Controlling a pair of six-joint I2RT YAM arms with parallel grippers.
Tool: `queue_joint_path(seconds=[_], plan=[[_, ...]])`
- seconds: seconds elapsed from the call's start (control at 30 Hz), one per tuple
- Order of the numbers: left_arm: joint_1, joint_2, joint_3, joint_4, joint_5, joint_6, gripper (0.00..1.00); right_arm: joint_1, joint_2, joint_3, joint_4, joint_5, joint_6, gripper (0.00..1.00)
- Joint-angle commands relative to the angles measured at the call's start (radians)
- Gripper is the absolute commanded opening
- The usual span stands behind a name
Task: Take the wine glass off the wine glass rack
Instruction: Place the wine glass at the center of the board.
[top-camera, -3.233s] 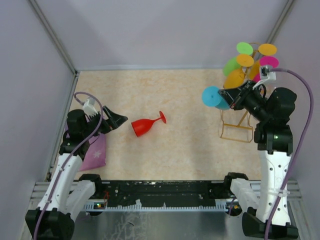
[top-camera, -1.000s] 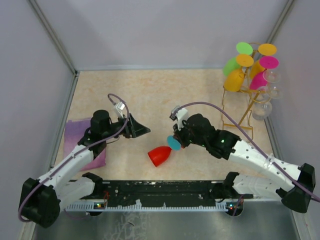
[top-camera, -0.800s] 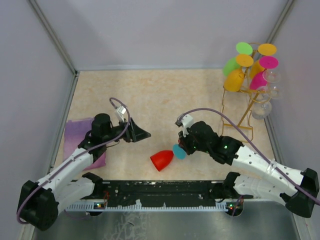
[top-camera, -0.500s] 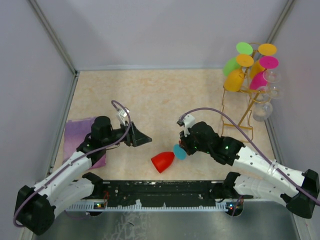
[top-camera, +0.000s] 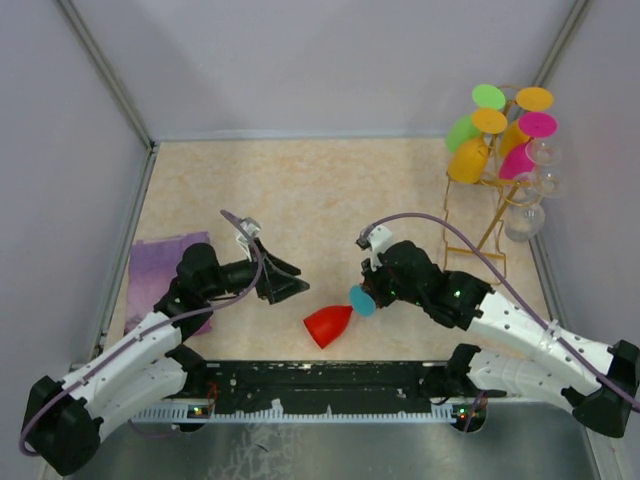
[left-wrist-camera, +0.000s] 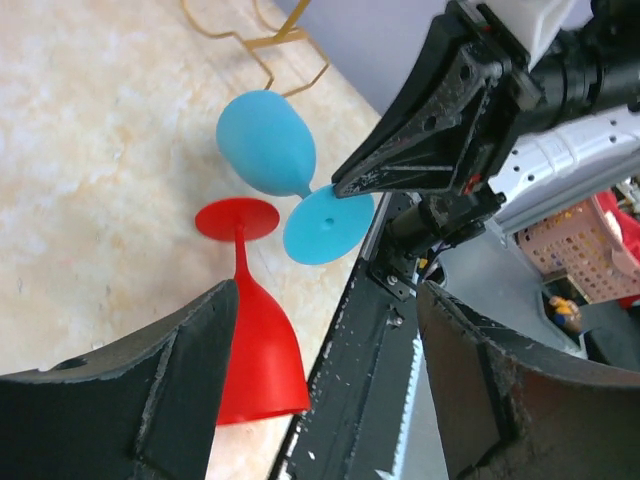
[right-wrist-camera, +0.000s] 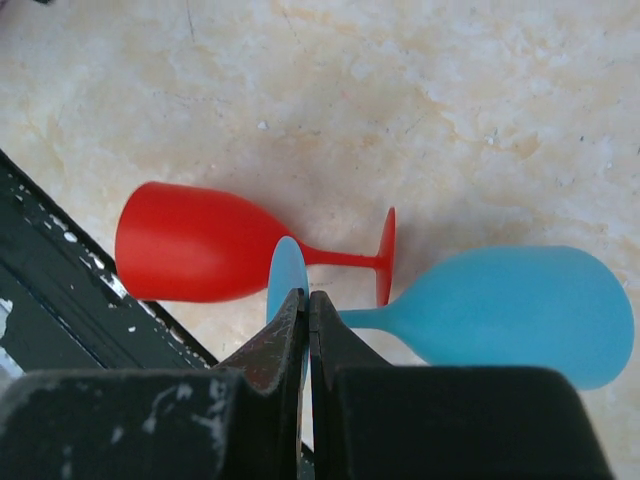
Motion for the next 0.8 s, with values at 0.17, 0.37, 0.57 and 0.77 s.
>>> queue_joint_path(seconds=[0.17,0.37,0.57,0.77], plan=[[-0.038,0.150,-0.062,0.618,0.166,0.120,0.80,0.002,-0.032,0.182,0.033,-0.027,-0.078,0.00],[-0.079,0.269,-0.033,0.704,0.210,0.101,0.83,0.001,-0.024,0.203,0.037,-0.111,-0.105,0.00],[-0.154,0.334,-0.032,0.810,0.232,0.147,0.86,0.002,-0.054,0.164,0.137,-0.274,-0.078,0.00],[-0.169,0.396,-0.008,0.830,0.253,0.115,0.75,0.002,-0.062,0.163,0.167,-0.313,-0.083,0.00]])
